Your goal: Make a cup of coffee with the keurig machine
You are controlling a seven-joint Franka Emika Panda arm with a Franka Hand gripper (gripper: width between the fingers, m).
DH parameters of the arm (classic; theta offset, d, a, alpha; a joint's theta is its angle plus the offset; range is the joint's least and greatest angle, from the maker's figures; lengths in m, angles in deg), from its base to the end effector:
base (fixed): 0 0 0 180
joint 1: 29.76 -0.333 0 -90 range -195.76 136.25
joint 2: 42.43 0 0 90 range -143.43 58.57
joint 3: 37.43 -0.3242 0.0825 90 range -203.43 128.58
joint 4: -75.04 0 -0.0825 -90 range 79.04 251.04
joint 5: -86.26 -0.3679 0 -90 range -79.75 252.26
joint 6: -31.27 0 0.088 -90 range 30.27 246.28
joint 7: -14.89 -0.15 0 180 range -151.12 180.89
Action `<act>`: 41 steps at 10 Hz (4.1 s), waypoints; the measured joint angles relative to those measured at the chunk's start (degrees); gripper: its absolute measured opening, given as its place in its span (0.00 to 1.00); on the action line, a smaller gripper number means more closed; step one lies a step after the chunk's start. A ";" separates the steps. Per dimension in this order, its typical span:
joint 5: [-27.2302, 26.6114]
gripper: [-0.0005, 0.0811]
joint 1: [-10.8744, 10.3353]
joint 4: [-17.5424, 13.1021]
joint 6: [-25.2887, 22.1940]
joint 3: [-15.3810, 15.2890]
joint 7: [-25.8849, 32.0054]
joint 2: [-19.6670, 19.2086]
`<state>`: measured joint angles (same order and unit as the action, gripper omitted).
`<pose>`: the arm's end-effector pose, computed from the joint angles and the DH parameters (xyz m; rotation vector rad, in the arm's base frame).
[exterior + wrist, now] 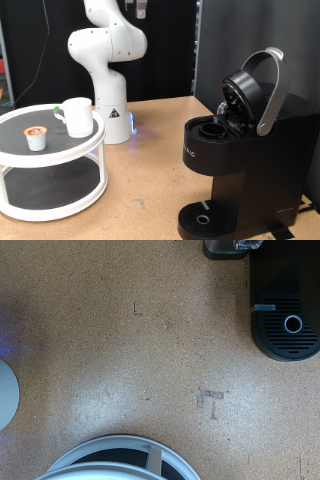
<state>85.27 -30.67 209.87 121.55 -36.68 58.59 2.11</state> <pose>0.2877 0.0025 0.5526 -2.8892 -1.1694 -0.0149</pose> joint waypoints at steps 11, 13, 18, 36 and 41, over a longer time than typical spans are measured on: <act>5.75 0.99 0.97 -0.80 0.59 10.76 12.72 -0.61; 7.01 0.99 1.35 -0.44 2.60 13.34 14.28 -1.37; 10.92 0.99 1.72 -3.92 5.44 21.03 23.41 -5.89; 16.94 0.99 2.51 5.55 18.86 26.13 28.59 -10.26; 19.91 0.99 4.40 13.82 31.62 27.51 25.57 -13.17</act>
<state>105.18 -26.27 223.69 153.17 -9.16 84.17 -11.06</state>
